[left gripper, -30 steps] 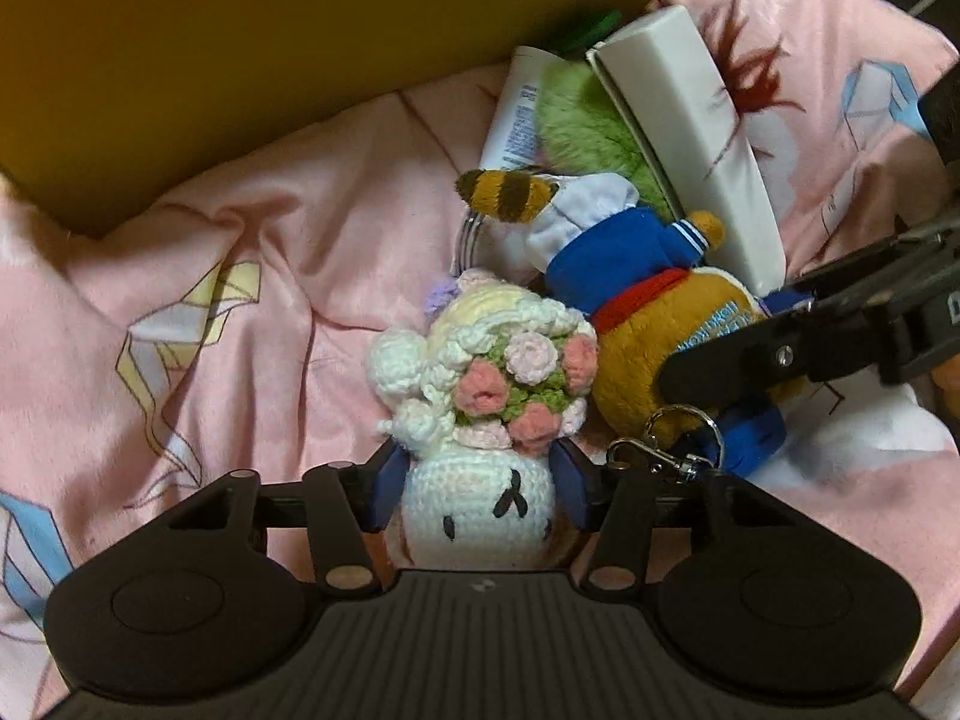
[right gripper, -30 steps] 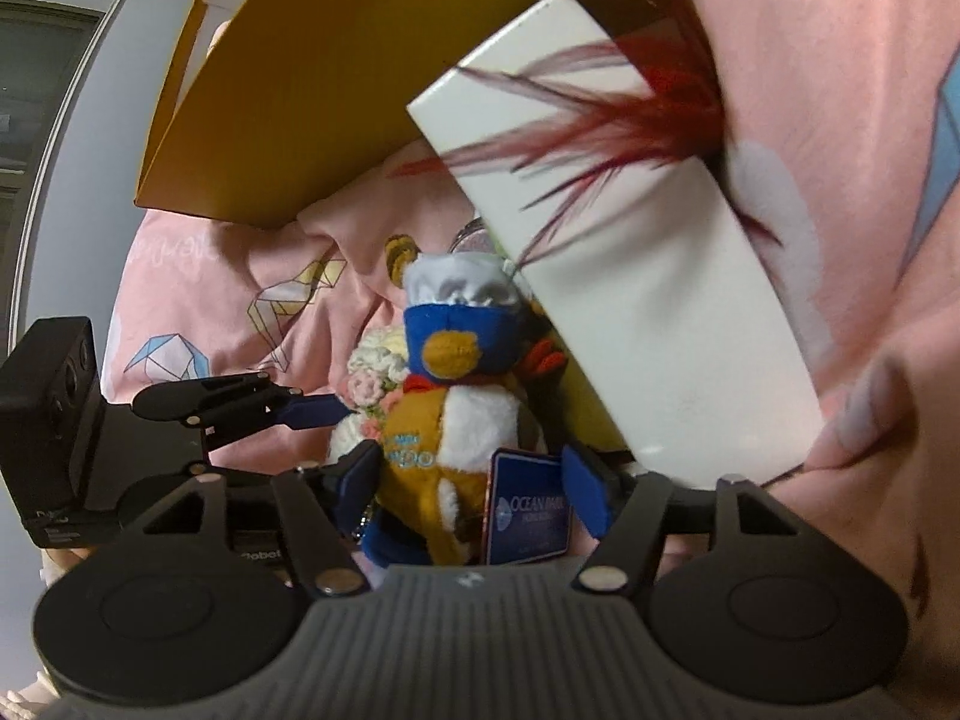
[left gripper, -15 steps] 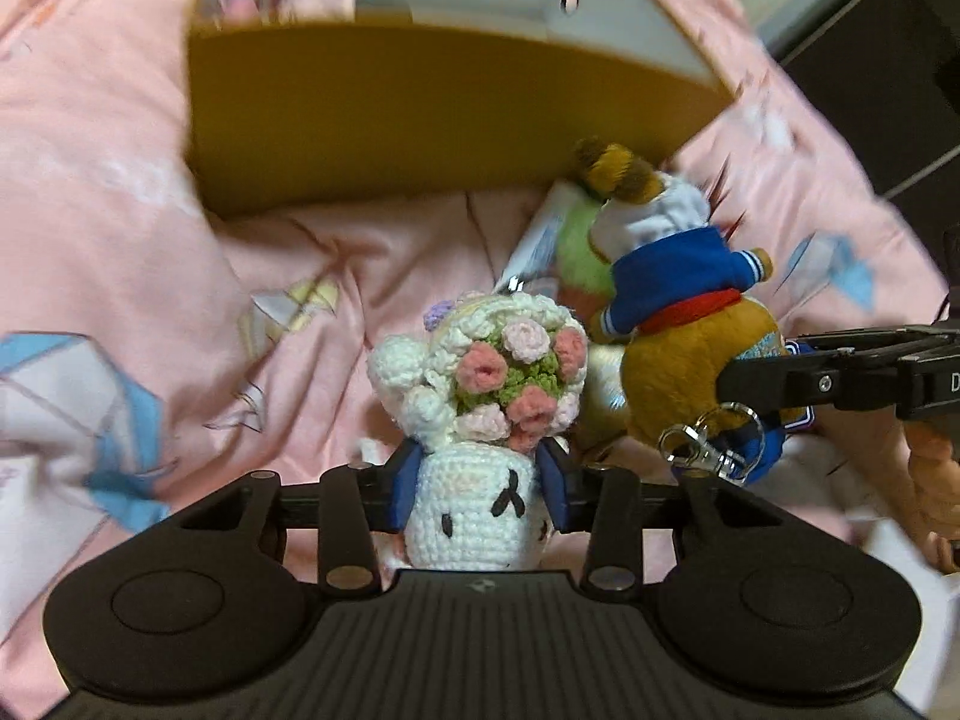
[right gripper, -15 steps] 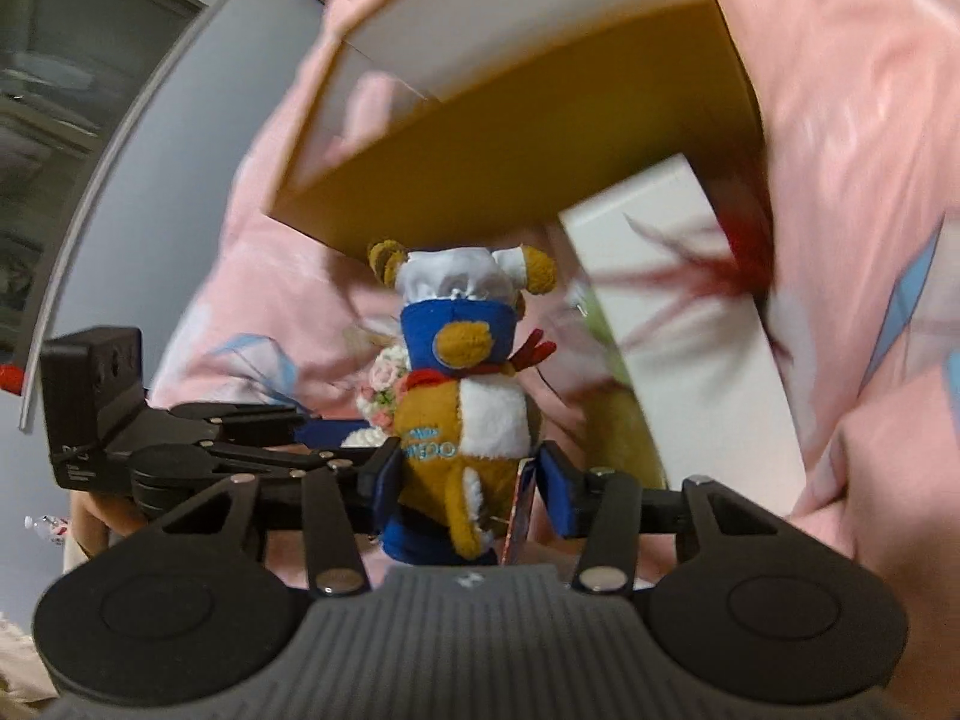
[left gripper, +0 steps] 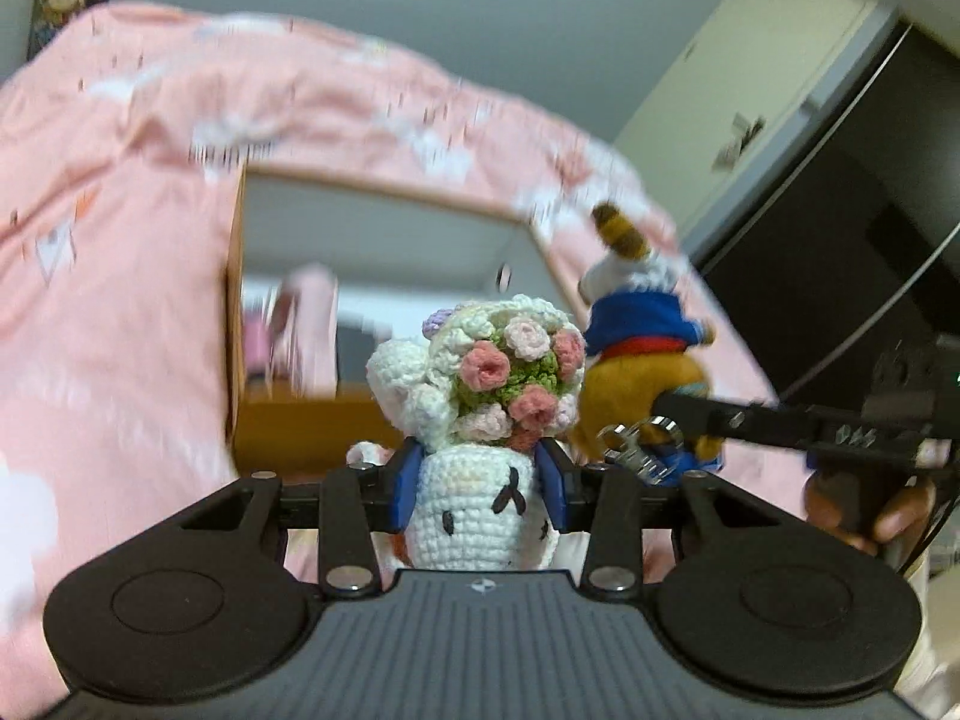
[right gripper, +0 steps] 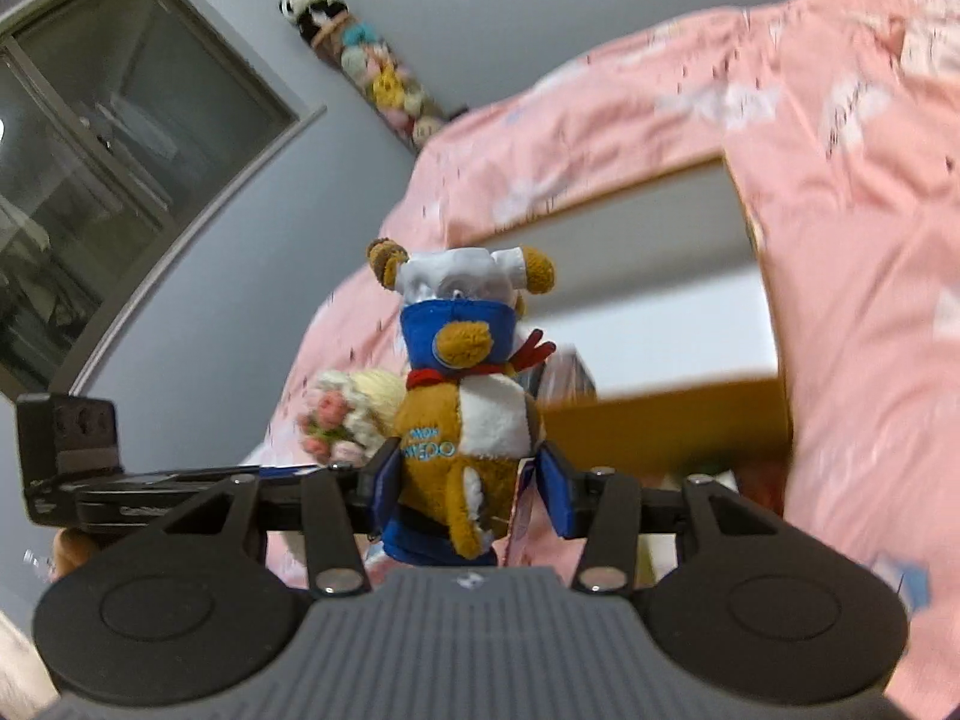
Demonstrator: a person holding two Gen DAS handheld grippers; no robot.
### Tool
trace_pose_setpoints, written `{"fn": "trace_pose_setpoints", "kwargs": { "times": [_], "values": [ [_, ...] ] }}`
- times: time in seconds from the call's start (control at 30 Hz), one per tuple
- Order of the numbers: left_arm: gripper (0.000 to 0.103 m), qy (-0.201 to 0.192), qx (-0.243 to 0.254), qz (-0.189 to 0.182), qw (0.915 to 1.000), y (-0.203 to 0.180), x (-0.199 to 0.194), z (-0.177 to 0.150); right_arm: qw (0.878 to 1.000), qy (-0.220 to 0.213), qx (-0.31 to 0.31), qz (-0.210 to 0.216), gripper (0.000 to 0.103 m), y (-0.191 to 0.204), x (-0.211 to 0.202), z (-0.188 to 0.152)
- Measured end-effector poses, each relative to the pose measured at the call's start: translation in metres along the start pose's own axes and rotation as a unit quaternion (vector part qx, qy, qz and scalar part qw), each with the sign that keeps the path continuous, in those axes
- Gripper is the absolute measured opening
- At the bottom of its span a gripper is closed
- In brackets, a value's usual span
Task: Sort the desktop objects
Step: 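Carry the bunny and duck with both grippers into the orange box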
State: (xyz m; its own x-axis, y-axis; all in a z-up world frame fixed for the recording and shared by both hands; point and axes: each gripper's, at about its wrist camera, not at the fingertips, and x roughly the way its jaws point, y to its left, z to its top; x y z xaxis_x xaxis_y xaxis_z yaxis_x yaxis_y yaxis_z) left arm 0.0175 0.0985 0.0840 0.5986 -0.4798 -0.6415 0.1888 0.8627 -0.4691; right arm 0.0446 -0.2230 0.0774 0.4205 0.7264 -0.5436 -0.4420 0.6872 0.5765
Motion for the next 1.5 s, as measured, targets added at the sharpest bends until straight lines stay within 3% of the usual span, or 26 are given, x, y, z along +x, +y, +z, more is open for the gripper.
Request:
{"fn": "trace_pose_setpoints", "kwargs": {
  "times": [0.17,0.33,0.47,0.83,1.23,1.5],
  "values": [
    [0.046,-0.059,-0.001,-0.002,0.9983,-0.007,0.003,0.039,0.999,-0.038,-0.016,-0.017,0.05,0.007,0.008,0.026],
    [0.046,-0.076,-0.004,-0.002,0.9971,-0.01,0.024,0.064,0.996,-0.048,-0.047,-0.062,0.05,0.004,0.027,0.05],
    [0.046,-0.056,-0.018,0.001,0.9983,-0.005,0.068,0.075,0.993,-0.029,-0.053,-0.103,0.05,-0.011,0.051,0.067],
    [0.046,0.028,-0.071,-0.009,0.997,0.024,0.158,0.06,0.979,0.097,-0.066,-0.166,0.05,-0.062,0.112,0.082],
    [0.046,0.088,-0.037,0.024,0.9952,0.019,0.19,0.046,0.951,0.213,-0.094,-0.202,0.05,-0.072,0.146,0.08],
    [0.048,0.121,-0.037,0.039,0.9912,0.022,0.2,0.046,0.934,0.255,-0.125,-0.217,0.05,-0.071,0.167,0.082]
  ]
}}
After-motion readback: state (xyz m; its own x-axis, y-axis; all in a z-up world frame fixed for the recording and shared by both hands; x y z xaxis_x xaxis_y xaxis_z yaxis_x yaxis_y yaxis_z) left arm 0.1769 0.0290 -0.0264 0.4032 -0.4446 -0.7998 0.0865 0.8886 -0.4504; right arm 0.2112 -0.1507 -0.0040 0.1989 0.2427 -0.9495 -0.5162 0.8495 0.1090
